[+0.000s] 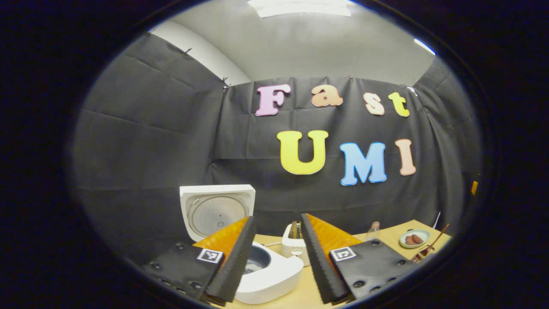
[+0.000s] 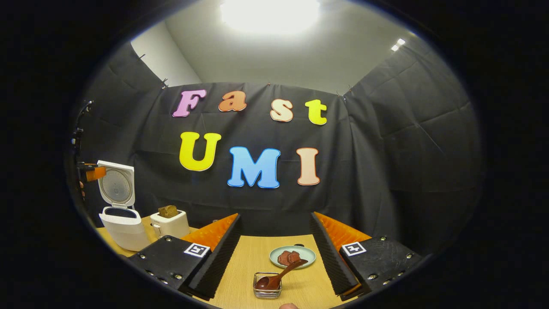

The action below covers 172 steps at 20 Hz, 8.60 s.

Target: Close the left gripper, press the button to open the rice cooker; take a wooden spoon from the chopstick holder with the right hand, scoop a spoonful of rice and pour it into the rice cooker, then put the wooden spoon back into the chopstick holder.

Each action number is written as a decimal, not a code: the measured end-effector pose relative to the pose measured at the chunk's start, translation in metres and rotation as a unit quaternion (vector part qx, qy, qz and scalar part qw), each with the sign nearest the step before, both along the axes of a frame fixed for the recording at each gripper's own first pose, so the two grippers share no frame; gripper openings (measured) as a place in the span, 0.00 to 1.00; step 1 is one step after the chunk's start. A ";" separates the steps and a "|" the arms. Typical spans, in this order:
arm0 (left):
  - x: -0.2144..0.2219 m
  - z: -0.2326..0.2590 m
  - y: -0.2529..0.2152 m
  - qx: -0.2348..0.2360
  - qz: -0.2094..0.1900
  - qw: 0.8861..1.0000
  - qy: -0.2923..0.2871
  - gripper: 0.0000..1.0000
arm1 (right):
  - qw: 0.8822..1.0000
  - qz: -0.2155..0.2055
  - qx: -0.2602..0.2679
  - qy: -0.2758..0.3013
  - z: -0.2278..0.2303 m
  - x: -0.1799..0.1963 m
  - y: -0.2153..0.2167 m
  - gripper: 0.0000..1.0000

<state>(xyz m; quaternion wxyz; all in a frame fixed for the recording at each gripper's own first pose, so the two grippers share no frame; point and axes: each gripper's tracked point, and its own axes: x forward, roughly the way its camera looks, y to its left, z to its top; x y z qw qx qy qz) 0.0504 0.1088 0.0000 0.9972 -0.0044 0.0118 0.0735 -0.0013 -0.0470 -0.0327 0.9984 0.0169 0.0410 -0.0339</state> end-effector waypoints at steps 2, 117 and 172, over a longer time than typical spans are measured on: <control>-0.009 0.010 -0.013 0.001 -0.007 1.000 -0.011 0.95 | 1.000 -0.004 0.005 0.006 -0.011 0.013 -0.008 0.96; -0.177 -0.047 0.184 0.009 0.128 0.990 0.053 0.98 | 0.796 0.161 0.522 0.259 -0.076 0.132 0.351 0.10; -0.271 -0.082 0.245 0.000 0.238 0.967 0.094 0.99 | 0.899 0.420 0.002 0.121 -0.062 0.113 0.617 0.10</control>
